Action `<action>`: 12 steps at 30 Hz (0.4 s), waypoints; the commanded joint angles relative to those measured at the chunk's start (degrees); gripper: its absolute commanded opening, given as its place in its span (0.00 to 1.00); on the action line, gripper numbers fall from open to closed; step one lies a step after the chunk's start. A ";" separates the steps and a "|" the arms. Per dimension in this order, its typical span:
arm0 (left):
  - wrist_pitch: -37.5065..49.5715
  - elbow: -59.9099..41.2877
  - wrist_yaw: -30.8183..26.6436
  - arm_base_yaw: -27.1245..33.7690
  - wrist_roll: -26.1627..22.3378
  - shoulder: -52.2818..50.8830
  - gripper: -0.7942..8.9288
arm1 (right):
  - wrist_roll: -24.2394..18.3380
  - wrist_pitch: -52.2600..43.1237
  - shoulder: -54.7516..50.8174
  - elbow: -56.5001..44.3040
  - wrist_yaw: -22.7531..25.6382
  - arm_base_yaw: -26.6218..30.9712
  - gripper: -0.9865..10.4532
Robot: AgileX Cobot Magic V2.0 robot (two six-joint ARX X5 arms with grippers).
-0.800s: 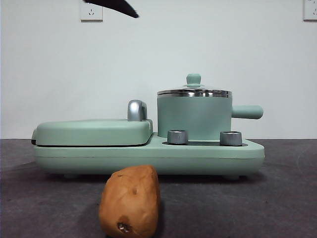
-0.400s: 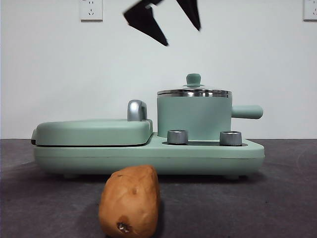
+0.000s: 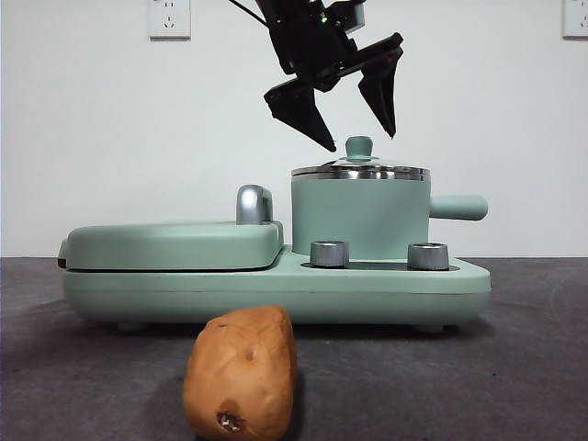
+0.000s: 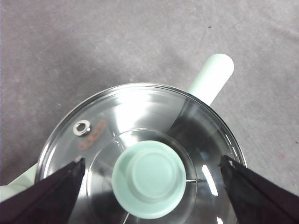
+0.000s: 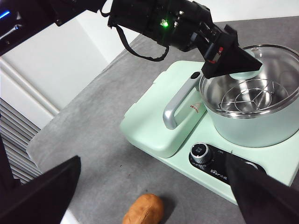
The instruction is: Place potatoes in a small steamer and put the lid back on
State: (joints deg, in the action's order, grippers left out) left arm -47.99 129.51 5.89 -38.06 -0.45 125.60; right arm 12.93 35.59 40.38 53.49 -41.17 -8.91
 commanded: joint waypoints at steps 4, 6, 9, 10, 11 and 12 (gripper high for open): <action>0.22 1.97 -0.20 -0.90 0.04 1.95 0.53 | 0.50 -0.35 0.37 0.90 0.11 -0.13 0.52; 0.26 1.97 -0.20 -0.96 0.04 1.95 0.53 | 0.50 -0.35 0.37 0.90 0.11 -0.13 0.52; -0.04 1.97 -0.20 -1.01 0.04 1.99 0.53 | 0.50 -0.33 0.37 0.90 0.11 -0.13 0.52; -0.20 1.97 -0.20 -1.01 0.04 2.01 0.53 | 0.50 -0.33 0.37 0.90 0.11 -0.13 0.52; -0.35 1.97 -0.20 -1.01 0.04 2.05 0.53 | 0.50 -0.33 0.37 0.90 0.11 -0.13 0.52; -0.48 1.97 -0.20 -1.03 0.04 2.10 0.53 | 0.50 -0.33 0.37 0.90 0.09 -0.13 0.52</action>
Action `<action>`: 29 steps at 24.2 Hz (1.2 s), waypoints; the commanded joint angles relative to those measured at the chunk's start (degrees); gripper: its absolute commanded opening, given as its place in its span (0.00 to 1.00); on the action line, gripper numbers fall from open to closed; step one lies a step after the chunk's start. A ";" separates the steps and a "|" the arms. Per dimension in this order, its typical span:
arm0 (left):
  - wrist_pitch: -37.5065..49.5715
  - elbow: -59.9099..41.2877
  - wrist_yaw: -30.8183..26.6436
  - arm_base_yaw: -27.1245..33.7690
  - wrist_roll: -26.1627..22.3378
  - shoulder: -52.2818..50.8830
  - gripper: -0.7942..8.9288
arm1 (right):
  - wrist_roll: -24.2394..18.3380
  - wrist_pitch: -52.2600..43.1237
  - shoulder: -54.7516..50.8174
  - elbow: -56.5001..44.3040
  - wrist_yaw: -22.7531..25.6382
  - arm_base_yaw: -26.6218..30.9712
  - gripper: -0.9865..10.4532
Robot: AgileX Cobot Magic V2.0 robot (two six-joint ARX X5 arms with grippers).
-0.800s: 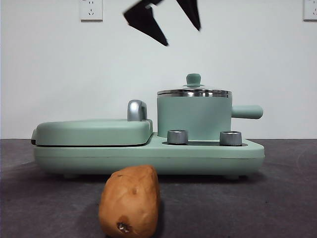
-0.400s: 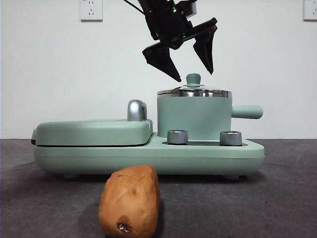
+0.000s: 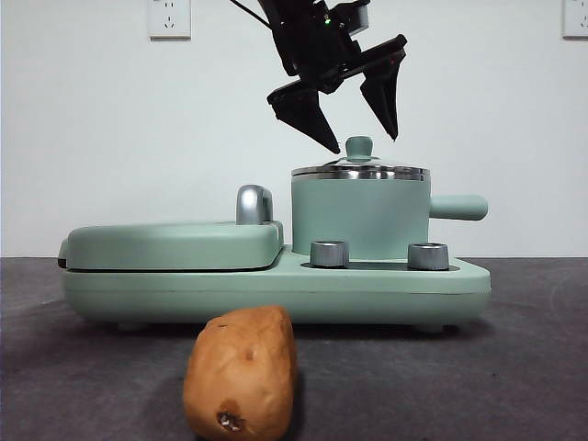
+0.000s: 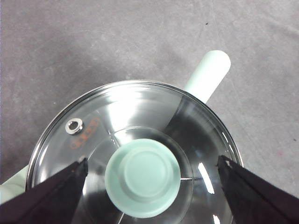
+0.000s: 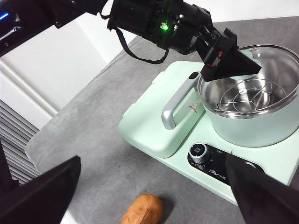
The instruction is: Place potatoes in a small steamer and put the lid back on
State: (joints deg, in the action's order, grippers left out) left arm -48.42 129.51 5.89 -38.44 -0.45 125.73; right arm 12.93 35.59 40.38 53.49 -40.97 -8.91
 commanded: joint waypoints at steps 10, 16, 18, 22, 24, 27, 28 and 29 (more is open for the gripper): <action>0.22 1.97 -0.44 -1.40 0.00 2.78 0.38 | 0.46 0.07 0.37 0.90 -0.11 -0.13 0.52; 0.04 1.97 -1.88 -1.40 0.00 2.78 0.12 | 0.11 1.79 0.35 0.90 -0.11 -0.13 0.52; 0.24 1.97 -1.88 -1.40 0.00 2.78 0.09 | 0.11 1.77 0.35 0.90 -0.11 -0.13 0.52; 0.79 2.40 -3.23 -1.44 -0.81 2.21 0.09 | 0.11 1.75 0.33 0.90 -0.09 -0.13 0.52; 0.02 3.32 -3.23 -1.31 -0.83 0.90 0.09 | 0.11 1.79 0.35 0.90 0.76 -0.13 0.52; -2.71 6.21 -3.23 -0.76 -0.81 -1.95 0.09 | 0.70 2.32 0.37 0.98 2.32 -0.20 0.52; -4.17 7.28 -3.23 -0.46 -0.83 -2.95 0.09 | 1.57 2.38 0.39 1.11 2.75 -0.46 0.52; -6.16 8.46 -3.23 -0.09 -0.83 -4.20 0.09 | 2.54 2.62 0.66 1.66 4.13 -1.16 0.52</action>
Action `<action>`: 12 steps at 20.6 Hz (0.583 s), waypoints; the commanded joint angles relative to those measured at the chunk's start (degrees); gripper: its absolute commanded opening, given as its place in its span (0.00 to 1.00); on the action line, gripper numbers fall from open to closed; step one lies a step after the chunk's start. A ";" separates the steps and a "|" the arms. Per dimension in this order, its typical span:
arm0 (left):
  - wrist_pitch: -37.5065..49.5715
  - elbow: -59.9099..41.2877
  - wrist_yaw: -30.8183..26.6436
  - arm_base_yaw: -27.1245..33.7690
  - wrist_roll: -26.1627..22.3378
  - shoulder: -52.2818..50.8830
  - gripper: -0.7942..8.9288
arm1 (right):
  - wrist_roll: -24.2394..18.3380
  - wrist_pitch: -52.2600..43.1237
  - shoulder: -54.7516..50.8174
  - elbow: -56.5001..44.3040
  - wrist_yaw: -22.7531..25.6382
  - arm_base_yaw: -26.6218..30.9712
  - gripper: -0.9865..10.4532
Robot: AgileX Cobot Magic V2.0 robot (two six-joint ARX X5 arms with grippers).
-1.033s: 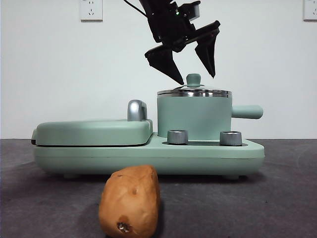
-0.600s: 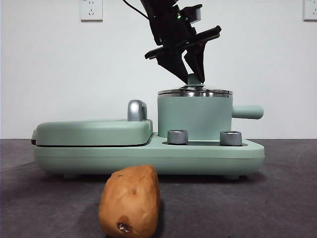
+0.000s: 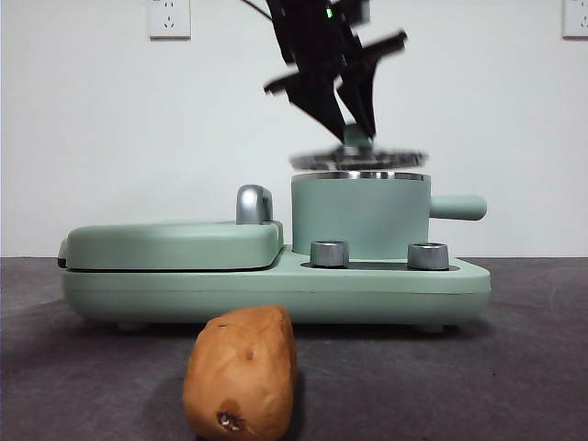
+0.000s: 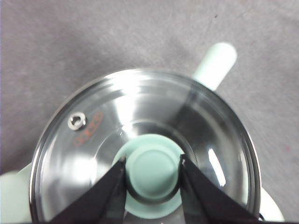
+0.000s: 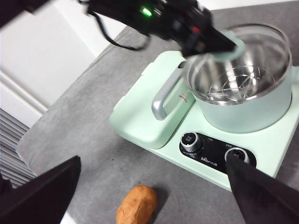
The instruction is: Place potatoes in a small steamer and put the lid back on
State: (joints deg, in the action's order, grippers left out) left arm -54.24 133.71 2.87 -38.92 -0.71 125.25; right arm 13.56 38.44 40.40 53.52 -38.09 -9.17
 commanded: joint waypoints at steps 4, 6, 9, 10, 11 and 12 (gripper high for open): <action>-6.82 6.71 -0.37 2.71 -0.70 -9.14 0.09 | 4.04 2.01 4.59 5.88 8.22 -7.85 0.52; -9.35 6.71 -0.39 4.55 -1.38 -12.28 0.09 | 5.05 4.37 8.41 8.79 14.73 -14.16 0.52; -13.09 6.71 -0.39 8.00 -1.49 -16.46 0.09 | 8.90 6.23 16.31 12.28 23.63 -25.49 0.52; -14.03 6.71 -0.39 9.22 -1.49 -17.64 0.09 | 10.51 6.25 19.21 13.05 25.77 -28.96 0.52; -14.91 6.71 -0.39 10.60 -1.49 -18.71 0.09 | 12.15 6.27 22.36 13.86 27.89 -32.22 0.52; -15.61 6.71 -0.39 12.09 -1.46 -19.69 0.09 | 13.53 6.29 25.55 14.67 29.66 -35.17 0.52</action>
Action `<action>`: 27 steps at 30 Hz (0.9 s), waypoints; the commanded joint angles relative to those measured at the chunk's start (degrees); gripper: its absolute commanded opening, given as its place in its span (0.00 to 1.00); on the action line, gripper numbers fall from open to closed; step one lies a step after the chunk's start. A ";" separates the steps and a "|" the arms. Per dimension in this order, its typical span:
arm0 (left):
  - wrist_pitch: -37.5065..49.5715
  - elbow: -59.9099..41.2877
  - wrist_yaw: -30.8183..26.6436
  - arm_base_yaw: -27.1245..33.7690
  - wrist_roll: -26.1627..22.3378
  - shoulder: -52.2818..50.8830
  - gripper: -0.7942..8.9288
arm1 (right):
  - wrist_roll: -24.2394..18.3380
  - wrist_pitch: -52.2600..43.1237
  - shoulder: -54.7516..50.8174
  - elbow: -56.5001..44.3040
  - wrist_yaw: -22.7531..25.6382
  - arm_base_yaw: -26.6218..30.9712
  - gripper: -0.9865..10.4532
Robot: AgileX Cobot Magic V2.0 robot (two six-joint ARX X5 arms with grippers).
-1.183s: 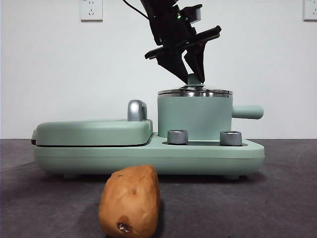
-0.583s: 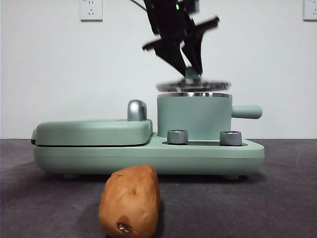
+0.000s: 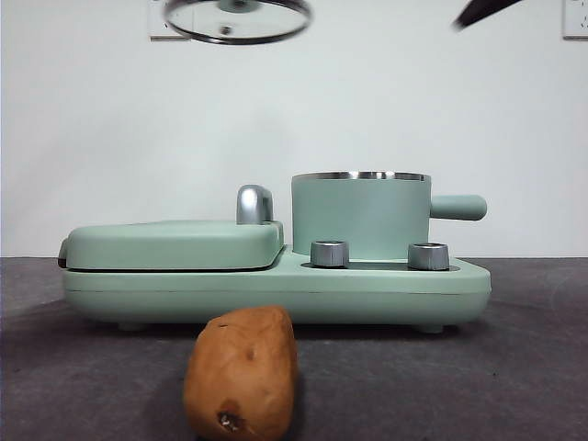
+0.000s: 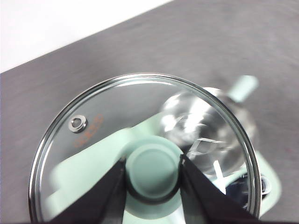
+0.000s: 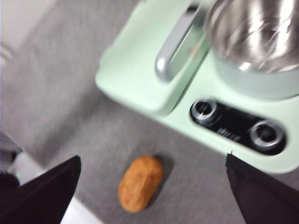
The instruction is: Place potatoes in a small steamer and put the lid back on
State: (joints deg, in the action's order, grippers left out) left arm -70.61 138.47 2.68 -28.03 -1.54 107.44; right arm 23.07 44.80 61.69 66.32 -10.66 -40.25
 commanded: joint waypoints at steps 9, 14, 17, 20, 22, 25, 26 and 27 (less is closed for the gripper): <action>-1.88 1.95 -0.20 10.49 -0.59 -4.79 0.09 | 10.64 2.82 23.04 7.76 8.15 -14.34 0.52; -2.91 1.95 -0.20 14.99 -0.57 -4.76 0.09 | 11.54 3.58 30.84 9.70 8.46 -16.66 0.52; -2.89 1.95 -0.20 17.18 -0.57 -4.76 0.09 | 12.59 3.56 34.21 10.03 9.64 -17.57 0.52; -2.91 1.95 -0.20 19.04 -0.57 -4.76 0.09 | 13.40 3.80 37.09 10.05 9.60 -17.81 0.52; -2.89 1.95 -0.17 20.00 -0.55 -4.76 0.09 | 14.23 3.93 38.80 10.05 9.29 -17.88 0.52; -2.84 1.95 -0.17 20.98 -0.55 -4.76 0.09 | 15.37 3.74 40.89 10.05 8.72 -18.03 0.52; -2.80 1.95 -0.17 21.20 -0.55 -4.76 0.09 | 15.34 3.74 41.44 10.05 8.74 -18.03 0.52; -2.75 1.92 -0.17 21.35 -0.57 -4.76 0.09 | 15.37 3.72 41.88 10.05 8.74 -18.10 0.52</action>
State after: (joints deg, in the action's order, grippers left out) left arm -74.81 138.47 2.61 -6.61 -1.54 102.30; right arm 37.36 48.71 102.37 75.07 -1.83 -57.47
